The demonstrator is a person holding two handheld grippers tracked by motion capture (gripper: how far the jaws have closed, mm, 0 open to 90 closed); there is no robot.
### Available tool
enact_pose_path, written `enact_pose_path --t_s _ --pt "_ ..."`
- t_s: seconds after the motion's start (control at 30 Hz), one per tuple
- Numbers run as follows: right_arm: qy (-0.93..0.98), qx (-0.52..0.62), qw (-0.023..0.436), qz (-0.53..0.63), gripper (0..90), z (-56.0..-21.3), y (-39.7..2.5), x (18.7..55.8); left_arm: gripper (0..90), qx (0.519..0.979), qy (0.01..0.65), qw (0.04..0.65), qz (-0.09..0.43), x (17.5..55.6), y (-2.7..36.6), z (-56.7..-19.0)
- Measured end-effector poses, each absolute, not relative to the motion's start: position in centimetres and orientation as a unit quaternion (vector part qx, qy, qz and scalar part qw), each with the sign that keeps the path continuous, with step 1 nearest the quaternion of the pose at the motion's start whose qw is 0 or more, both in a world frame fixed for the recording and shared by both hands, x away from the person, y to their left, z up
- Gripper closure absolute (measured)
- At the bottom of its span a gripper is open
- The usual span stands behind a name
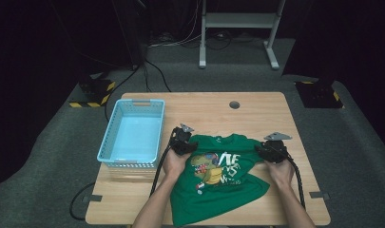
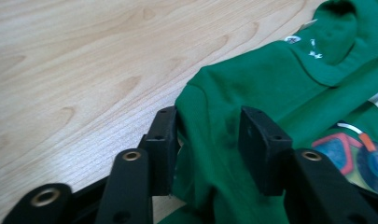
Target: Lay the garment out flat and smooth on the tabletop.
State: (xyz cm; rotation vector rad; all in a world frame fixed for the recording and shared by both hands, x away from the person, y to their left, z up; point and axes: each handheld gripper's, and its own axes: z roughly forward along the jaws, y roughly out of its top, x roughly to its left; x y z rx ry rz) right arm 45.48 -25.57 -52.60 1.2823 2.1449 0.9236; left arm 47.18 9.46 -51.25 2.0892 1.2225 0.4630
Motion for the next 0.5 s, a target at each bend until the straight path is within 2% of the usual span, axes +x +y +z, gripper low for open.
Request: enact_pose_path --t_s 0.07,0.13,0.23,0.37,0.5 --pt "0.787 0.472 0.227 0.324 68.3 -53.0 -25.3 45.9 63.7 0.804 0.471 0.325 0.161 47.6 9.5 -51.8" --pt "0.792 0.47 0.217 0.324 77.0 -53.3 -25.2 46.2 69.7 0.804 0.474 0.325 0.152 47.9 9.5 -52.2" --pt "0.804 0.461 0.208 0.311 88.6 -53.0 -24.8 46.6 74.1 0.799 0.48 0.33 0.146 48.5 9.5 -51.6" --pt "0.802 0.458 0.216 0.316 89.6 -52.3 -24.4 47.0 81.8 0.794 0.465 0.353 0.167 48.3 9.4 -49.4" --pt "0.783 0.451 0.246 0.351 89.7 -50.6 -25.2 45.9 83.6 0.785 0.443 0.387 0.193 46.5 10.0 -47.4"
